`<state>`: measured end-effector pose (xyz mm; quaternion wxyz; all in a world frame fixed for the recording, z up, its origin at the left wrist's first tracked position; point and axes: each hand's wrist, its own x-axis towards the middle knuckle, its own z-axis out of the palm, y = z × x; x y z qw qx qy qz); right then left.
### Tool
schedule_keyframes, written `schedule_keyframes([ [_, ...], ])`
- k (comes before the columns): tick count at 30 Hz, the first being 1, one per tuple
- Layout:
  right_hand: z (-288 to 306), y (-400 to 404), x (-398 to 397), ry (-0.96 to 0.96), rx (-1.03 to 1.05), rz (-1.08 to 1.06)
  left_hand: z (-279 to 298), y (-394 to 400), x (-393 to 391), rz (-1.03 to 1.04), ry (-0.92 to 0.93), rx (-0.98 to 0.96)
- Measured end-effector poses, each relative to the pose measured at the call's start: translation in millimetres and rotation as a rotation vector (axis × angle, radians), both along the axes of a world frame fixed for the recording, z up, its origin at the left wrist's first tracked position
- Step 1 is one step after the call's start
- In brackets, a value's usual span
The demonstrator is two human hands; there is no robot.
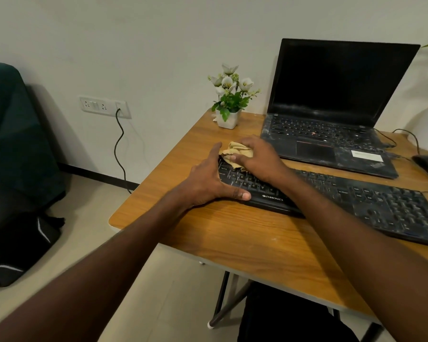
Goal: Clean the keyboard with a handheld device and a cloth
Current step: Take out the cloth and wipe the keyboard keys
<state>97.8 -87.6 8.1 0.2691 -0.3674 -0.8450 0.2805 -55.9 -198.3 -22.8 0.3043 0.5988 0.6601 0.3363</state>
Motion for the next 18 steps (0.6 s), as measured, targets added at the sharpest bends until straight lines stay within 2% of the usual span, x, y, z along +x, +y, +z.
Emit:
schedule_keyframes([
  [4, -1.3, -4.3, -1.6, 0.057, 0.071, -0.031, -1.3, 1.9, -1.0, 0.012, -0.004, -0.004],
  [7, -1.9, -6.1, -1.7, 0.017, 0.156, -0.047, -1.5, 1.9, 0.0, 0.024, -0.002, -0.004],
  [12, 13.1, -0.8, -8.0, -0.377, 0.493, -0.108, -1.2, 3.5, 0.4, 0.02, -0.023, -0.013],
  [14, 18.6, 2.6, -14.2, -0.437, 0.569, -0.145, -2.4, 4.8, -1.7, 0.01, -0.055, -0.012],
  [15, 18.8, 3.2, -15.3, -0.401, 0.546, -0.13, -3.8, 5.3, -2.0, 0.004, -0.066, -0.009],
  [18, 23.3, 3.2, -13.2, -0.288, 0.296, 0.073, -5.2, 4.3, -1.4, 0.011, -0.055, -0.005],
])
